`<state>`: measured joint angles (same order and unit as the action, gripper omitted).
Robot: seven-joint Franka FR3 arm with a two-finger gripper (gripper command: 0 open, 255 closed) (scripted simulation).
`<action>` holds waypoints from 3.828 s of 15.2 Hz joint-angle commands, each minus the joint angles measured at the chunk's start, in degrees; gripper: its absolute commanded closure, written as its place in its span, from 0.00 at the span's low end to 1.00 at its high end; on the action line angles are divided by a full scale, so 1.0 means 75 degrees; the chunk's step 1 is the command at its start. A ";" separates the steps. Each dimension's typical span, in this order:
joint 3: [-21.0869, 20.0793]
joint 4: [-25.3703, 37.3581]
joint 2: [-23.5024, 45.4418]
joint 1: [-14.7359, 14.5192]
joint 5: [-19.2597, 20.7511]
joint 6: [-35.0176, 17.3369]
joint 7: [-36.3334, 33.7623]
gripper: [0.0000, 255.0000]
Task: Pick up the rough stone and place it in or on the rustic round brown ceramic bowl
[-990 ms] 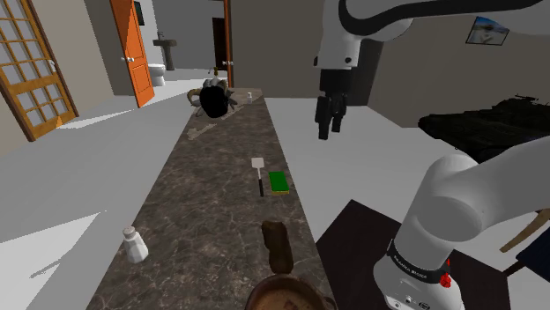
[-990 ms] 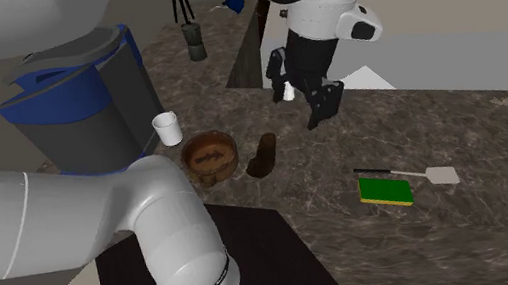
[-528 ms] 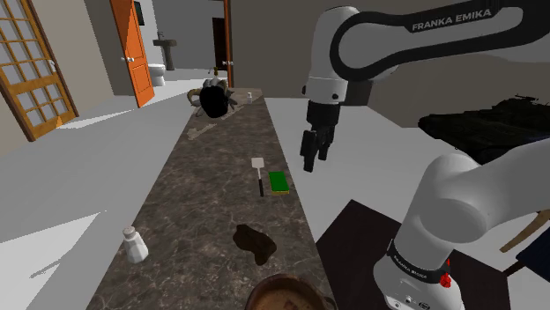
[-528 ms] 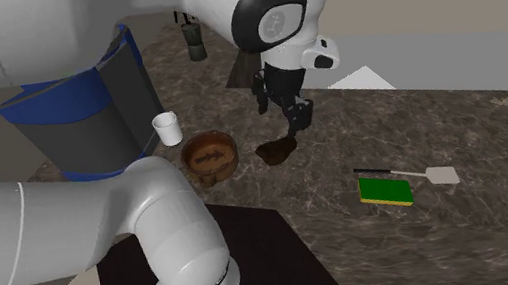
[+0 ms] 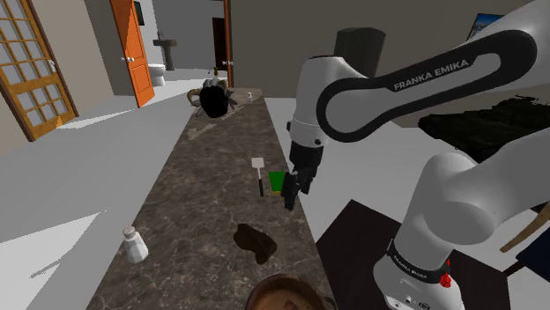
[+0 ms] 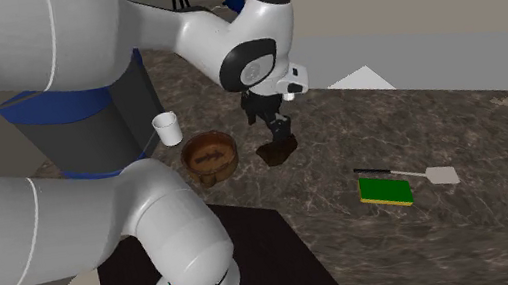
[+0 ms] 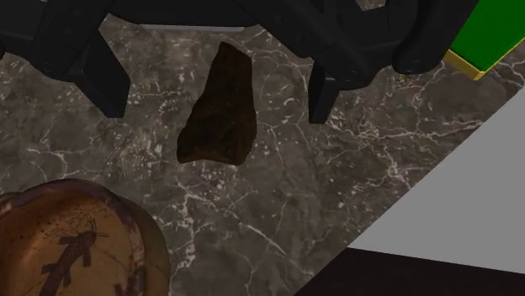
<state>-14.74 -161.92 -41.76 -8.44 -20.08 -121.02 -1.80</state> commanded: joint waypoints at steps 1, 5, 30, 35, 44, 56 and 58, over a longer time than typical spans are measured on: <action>-0.0344 -0.0224 0.0314 -0.0239 -0.0324 -0.0740 -0.0180 0.00; -0.0993 -0.0405 0.1350 -0.0602 -0.0861 -0.2288 -0.0456 0.00; -0.1230 -0.0576 0.2398 -0.0679 -0.1139 -0.3515 -0.0339 1.00; -0.1804 -0.0272 0.3465 0.0058 -0.0119 -0.4724 -0.0743 0.00; -0.3341 0.0500 0.5672 0.2930 0.5793 -0.6391 -0.4650 0.00; -0.2573 0.0846 0.6413 0.2628 0.8075 -0.6497 -0.6365 1.00; -0.2576 0.0846 0.6411 0.2629 0.8070 -0.6497 -0.6361 1.00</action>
<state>-34.05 -155.56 6.32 11.27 40.46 -169.76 -49.52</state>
